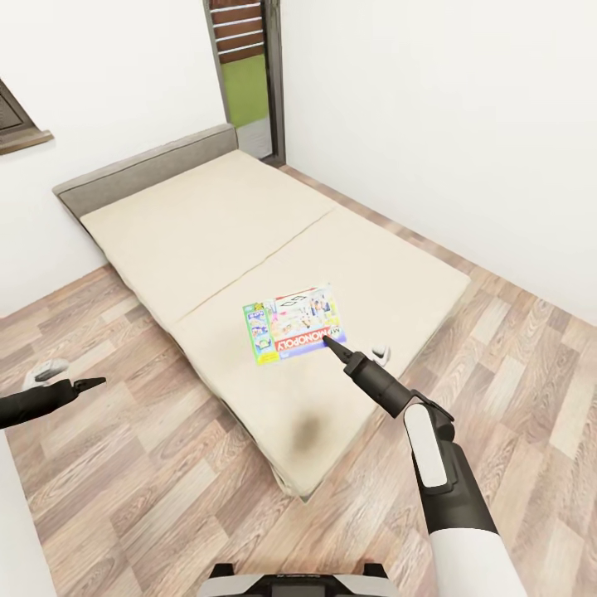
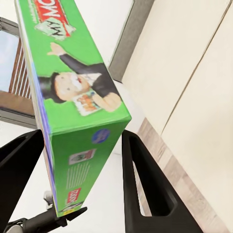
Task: Put all the toys in the child's room - the three board games (two on the bed and one on the table), the two jigsaw puzzles on the table, and the tennis ball on the table - inside the toy box on the table in the child's room.
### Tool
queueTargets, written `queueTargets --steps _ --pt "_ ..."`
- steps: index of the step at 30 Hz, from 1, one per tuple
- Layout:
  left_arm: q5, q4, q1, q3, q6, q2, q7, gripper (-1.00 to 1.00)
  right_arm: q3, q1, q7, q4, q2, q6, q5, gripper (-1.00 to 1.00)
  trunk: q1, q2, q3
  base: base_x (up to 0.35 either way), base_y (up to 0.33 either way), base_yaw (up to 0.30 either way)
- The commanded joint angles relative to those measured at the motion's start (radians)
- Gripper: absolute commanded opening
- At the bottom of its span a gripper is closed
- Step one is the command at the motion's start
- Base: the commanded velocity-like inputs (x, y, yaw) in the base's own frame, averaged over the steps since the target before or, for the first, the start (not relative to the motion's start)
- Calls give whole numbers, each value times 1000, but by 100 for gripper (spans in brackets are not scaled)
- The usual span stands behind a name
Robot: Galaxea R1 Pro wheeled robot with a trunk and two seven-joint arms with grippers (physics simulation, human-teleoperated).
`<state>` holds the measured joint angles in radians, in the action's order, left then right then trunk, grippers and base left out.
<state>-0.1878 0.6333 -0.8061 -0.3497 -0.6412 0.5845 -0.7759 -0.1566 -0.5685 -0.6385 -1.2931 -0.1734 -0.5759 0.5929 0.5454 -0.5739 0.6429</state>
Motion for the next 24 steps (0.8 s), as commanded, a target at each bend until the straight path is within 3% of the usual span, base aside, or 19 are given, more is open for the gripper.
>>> queueTargets --steps 1,24 --pt "-3 0 -1 -2 -6 0 -2 100 -3 -1 -2 0 -1 -7 4 -100 0 -1 -1 0 0 0" --pt "-5 2 -1 -6 -6 4 -5 100 -3 -1 -1 4 -1 -6 4 -100 0 -1 -38 0 0 0"
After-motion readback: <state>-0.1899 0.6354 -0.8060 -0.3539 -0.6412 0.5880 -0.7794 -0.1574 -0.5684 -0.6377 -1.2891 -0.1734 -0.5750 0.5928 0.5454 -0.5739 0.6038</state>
